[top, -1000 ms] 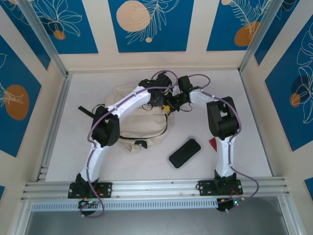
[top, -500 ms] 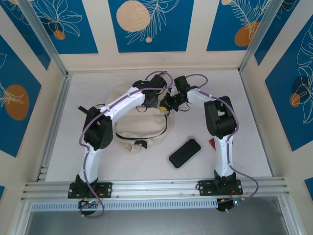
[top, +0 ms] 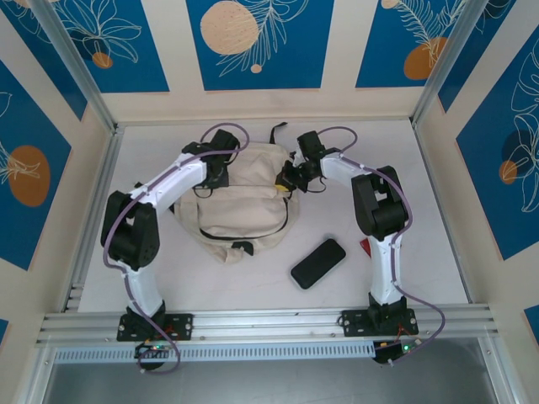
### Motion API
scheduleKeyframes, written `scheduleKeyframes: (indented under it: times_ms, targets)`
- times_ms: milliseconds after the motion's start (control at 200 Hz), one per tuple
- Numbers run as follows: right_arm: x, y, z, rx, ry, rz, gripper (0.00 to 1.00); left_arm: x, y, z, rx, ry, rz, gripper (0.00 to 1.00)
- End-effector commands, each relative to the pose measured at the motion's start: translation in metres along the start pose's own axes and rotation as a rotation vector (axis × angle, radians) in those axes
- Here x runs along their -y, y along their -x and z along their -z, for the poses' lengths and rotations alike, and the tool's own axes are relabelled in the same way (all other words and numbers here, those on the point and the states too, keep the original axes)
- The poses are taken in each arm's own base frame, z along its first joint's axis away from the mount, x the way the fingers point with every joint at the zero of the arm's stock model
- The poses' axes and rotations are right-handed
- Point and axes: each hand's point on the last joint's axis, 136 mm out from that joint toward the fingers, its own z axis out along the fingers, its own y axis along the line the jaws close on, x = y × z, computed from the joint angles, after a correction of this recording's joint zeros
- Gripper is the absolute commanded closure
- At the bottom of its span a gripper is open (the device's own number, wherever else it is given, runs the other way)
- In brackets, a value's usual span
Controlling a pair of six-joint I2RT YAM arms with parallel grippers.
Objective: Pack the student bag
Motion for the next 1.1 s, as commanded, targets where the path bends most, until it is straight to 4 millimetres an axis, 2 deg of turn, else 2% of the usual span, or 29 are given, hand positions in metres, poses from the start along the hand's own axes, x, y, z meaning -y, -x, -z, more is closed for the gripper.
scheduleKeyframes:
  times_ms: [0,130,265,470,605,740,755,795,880,920,1015,1095]
  targets:
    - [0.012,-0.004,0.007,0.015,-0.069,0.007,1.00,-0.039,-0.004,-0.005,-0.007,0.087,0.044,1.00]
    - [-0.007,-0.009,0.004,0.002,-0.042,0.078,1.00,-0.058,-0.014,-0.019,-0.049,0.120,0.067,1.00]
    - [-0.016,-0.015,0.001,-0.004,-0.056,0.125,1.00,-0.076,-0.024,-0.029,-0.077,0.145,0.100,1.00]
    - [-0.030,-0.007,0.000,0.007,-0.049,0.173,1.00,-0.094,-0.048,-0.045,-0.150,0.160,0.085,1.00]
    - [-0.048,0.001,-0.003,0.019,-0.032,0.234,1.00,-0.088,-0.062,-0.042,-0.175,0.081,0.114,1.00]
    - [-0.065,0.009,-0.005,0.026,-0.018,0.288,1.00,-0.077,-0.065,-0.031,-0.165,-0.017,0.158,1.00]
    - [-0.066,0.010,-0.005,0.025,-0.018,0.291,1.00,-0.075,-0.065,-0.030,-0.164,-0.027,0.159,0.96]
    - [-0.070,0.011,-0.002,0.028,-0.019,0.299,0.90,-0.073,-0.063,-0.026,-0.160,-0.045,0.169,0.87]
    - [-0.075,0.013,0.015,0.063,-0.043,0.315,0.59,-0.075,-0.057,-0.015,-0.134,-0.058,0.184,0.67]
    - [-0.076,0.013,0.026,0.085,-0.060,0.319,0.49,-0.077,-0.053,-0.009,-0.117,-0.057,0.193,0.57]
    - [-0.077,0.008,0.061,0.143,-0.093,0.326,0.37,-0.083,-0.044,0.008,-0.071,-0.063,0.212,0.39]
    - [-0.074,-0.005,0.087,0.170,-0.115,0.351,0.34,-0.087,-0.038,0.020,-0.035,-0.076,0.225,0.33]
